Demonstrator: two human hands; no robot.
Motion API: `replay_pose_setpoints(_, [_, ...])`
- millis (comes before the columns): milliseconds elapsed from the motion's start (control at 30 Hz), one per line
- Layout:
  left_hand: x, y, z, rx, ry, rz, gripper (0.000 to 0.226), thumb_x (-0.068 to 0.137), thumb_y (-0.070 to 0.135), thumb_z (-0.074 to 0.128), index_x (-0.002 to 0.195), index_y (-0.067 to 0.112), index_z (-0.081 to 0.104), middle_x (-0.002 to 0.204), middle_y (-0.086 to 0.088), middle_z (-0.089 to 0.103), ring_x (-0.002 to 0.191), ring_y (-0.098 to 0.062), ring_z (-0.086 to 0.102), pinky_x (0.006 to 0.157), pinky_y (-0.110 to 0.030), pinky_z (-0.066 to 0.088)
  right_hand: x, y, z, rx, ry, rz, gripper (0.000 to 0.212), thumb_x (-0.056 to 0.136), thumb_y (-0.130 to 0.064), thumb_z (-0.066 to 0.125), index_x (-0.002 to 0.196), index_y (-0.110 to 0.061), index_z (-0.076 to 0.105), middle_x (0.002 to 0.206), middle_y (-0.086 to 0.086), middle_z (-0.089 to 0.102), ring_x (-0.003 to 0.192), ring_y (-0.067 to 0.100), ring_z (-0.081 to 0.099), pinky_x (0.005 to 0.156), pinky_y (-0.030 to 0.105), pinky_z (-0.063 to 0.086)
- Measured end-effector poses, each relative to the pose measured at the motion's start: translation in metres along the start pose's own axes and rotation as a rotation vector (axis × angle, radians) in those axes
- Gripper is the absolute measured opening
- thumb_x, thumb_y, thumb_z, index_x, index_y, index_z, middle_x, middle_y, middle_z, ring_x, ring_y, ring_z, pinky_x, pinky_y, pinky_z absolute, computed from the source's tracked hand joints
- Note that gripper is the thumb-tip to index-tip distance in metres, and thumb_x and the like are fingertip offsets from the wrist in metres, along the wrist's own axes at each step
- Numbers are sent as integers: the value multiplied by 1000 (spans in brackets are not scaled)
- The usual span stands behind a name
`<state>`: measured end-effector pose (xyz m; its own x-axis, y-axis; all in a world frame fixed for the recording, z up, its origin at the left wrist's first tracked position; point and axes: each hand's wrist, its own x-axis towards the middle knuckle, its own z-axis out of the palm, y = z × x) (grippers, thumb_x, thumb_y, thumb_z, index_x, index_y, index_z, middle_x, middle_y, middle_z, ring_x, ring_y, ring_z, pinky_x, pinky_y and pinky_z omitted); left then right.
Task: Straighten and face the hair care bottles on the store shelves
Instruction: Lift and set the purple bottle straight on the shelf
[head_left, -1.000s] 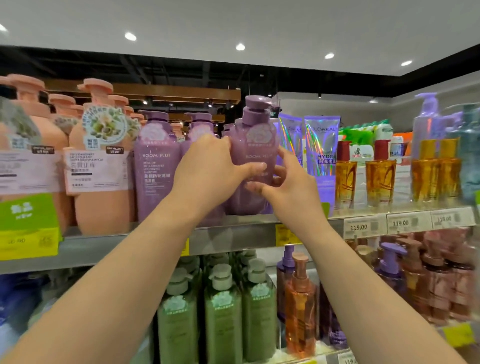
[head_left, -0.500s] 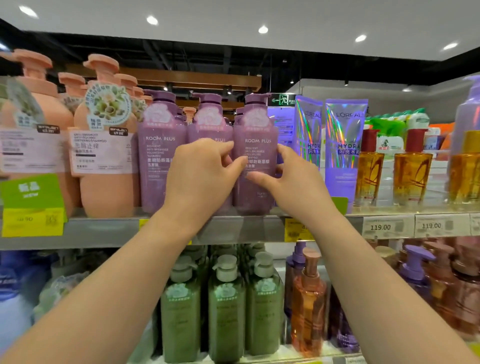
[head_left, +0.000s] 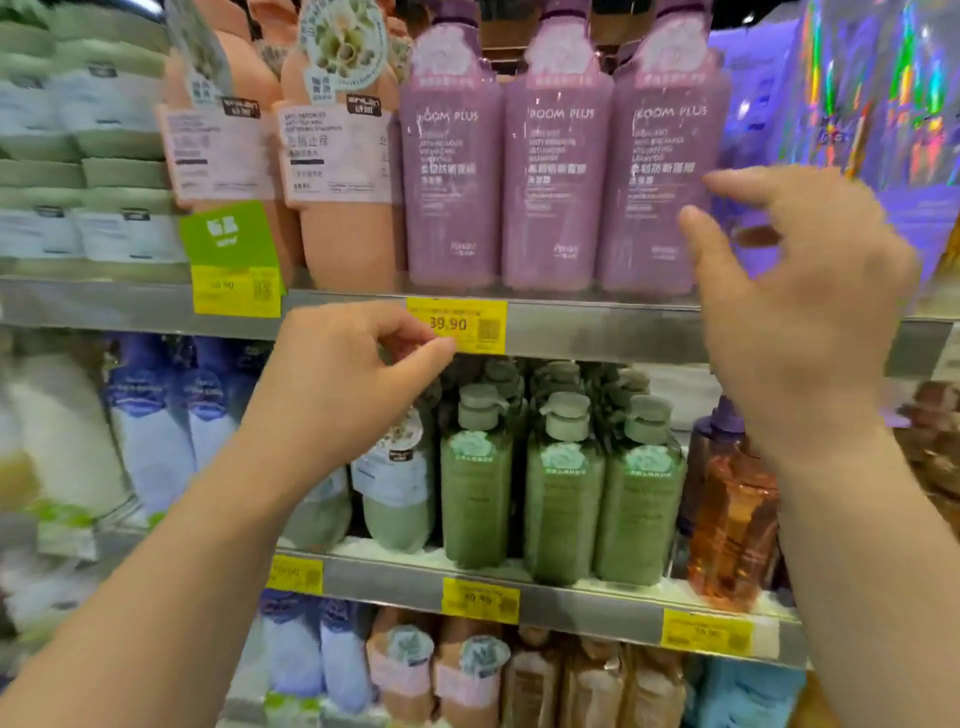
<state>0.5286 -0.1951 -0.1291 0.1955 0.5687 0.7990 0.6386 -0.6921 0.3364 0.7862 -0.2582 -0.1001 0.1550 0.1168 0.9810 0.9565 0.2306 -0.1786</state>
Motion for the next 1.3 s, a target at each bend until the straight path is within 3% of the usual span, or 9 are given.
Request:
replay_pose_setpoints(100, [-24, -33, -2, 180, -99, -82, 22, 80, 47, 71, 83, 26, 76, 68, 17, 67, 65, 2, 60, 57, -11, 37, -52, -17, 2, 218, -75, 73, 10, 94, -23, 69, 101, -17, 74, 87, -2, 69, 77, 10, 62, 77, 13, 42])
replay_pose_setpoints(300, [-49, -89, 27, 290, -227, -254, 70, 82, 50, 71, 136, 10, 53, 129, -9, 61, 118, -27, 56, 93, -36, 45, -124, -55, 48, 302, -625, 263, 13, 86, -26, 77, 100, -25, 76, 69, -25, 56, 74, -2, 61, 68, 4, 38])
replay_pose_setpoints(433, [-39, -108, 47, 279, -355, -261, 47, 89, 48, 61, 113, 8, 52, 104, -12, 57, 105, -34, 56, 76, -40, 43, -138, -83, 84, 244, -968, 330, 50, 95, -41, 64, 142, -30, 53, 91, -7, 76, 89, 5, 70, 86, 24, 50])
replay_pose_setpoints(533, [-24, -115, 54, 234, -484, -263, 35, 94, 47, 52, 92, 13, 45, 80, -3, 57, 82, -27, 60, 60, -36, 39, -140, -102, 107, 280, -962, 375, 60, 98, -33, 60, 153, -24, 37, 81, -2, 74, 80, 12, 71, 82, 37, 57])
replay_pose_setpoints(633, [-14, -120, 58, 167, -589, -258, 39, 94, 49, 52, 78, 14, 45, 69, -3, 59, 63, -18, 58, 50, -31, 43, -137, -113, 127, 303, -1006, 503, 60, 100, -26, 55, 155, -21, 31, 97, 7, 74, 83, 18, 72, 78, 43, 60])
replay_pose_setpoints(800, [-20, -121, 59, 216, -537, -152, 40, 96, 49, 50, 79, 14, 41, 81, -10, 57, 64, -20, 52, 44, -28, 25, -136, -119, 139, 354, -1030, 716, 63, 94, -9, 50, 154, -23, 35, 109, 12, 71, 59, 7, 71, 51, 20, 55])
replay_pose_setpoints(933, [-28, -120, 57, 310, -417, -100, 50, 94, 54, 51, 103, 6, 51, 94, -15, 59, 82, -34, 61, 56, -33, 34, -139, -120, 140, 377, -952, 821, 61, 89, -4, 49, 147, -22, 45, 84, 7, 75, 63, 15, 74, 65, 37, 64])
replay_pose_setpoints(1067, [-36, -118, 57, 281, -360, -100, 50, 92, 57, 51, 103, 8, 48, 94, -14, 58, 83, -35, 62, 57, -34, 36, -142, -135, 139, 309, -864, 792, 66, 83, -23, 48, 149, -21, 45, 123, 9, 68, 86, 28, 72, 77, 43, 62])
replay_pose_setpoints(1300, [-35, -113, 51, 291, -368, -67, 44, 90, 50, 55, 102, 8, 47, 99, -15, 58, 88, -37, 63, 58, -35, 35, -138, -145, 138, 238, -791, 793, 57, 88, -14, 49, 145, -18, 50, 136, 7, 62, 96, 37, 71, 83, 50, 60])
